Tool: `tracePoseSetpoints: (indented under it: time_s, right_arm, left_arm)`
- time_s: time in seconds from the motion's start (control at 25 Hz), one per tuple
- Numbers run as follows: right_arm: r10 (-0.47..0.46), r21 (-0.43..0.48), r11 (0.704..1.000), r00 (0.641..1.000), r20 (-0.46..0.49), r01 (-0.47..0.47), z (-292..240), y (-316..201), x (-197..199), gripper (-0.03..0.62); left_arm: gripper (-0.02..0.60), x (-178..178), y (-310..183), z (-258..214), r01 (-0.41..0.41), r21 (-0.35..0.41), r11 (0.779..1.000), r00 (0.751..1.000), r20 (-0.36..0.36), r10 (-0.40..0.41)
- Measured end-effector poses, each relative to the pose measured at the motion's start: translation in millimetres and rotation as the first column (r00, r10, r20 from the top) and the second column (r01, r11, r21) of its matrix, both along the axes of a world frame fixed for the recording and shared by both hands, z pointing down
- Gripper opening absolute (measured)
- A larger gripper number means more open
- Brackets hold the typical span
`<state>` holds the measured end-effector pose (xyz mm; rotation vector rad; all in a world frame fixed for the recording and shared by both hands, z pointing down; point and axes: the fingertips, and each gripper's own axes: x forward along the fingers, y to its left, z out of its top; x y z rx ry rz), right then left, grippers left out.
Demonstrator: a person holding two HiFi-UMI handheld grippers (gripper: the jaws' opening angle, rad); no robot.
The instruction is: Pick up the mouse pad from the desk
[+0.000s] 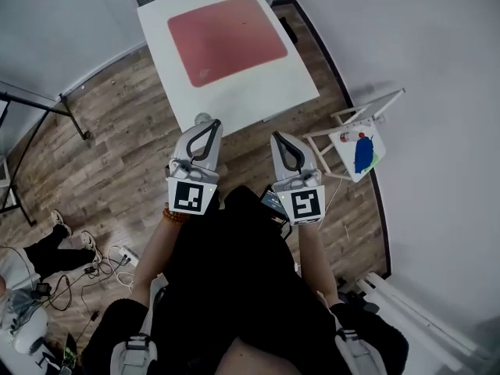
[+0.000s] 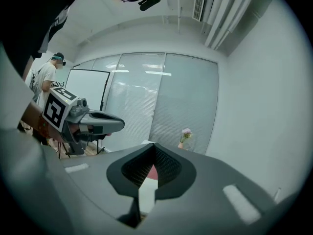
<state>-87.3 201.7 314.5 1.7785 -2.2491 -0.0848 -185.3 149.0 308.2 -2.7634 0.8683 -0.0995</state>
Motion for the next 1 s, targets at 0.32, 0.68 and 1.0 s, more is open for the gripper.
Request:
tracePoseSetpoints:
  time_s: [0.32, 0.68, 1.0]
  right_arm:
    - [-0.038, -0.081, 0.996, 0.999, 0.017, 0.039, 24.5, -86.6, 88.3, 0.026]
    - [-0.291, -0.124, 0.954, 0.944, -0.154, 0.273, 48.9, -208.1, 174.1, 0.026]
    - [-0.461, -0.166, 0.885, 0.869, -0.178, 0.436, 74.4, -249.9, 199.2, 0.026]
  left_arm:
    - [0.000, 66.5, -76.4, 20.3, 0.063, -0.042, 0.997, 0.996, 0.072, -0.060]
    - [0.000, 130.8, -154.1, 18.8, 0.246, -0.011, 0.969, 0.960, 0.141, -0.242]
    - [0.002, 151.8, -168.7, 34.3, 0.362, 0.019, 0.932, 0.899, 0.258, -0.355]
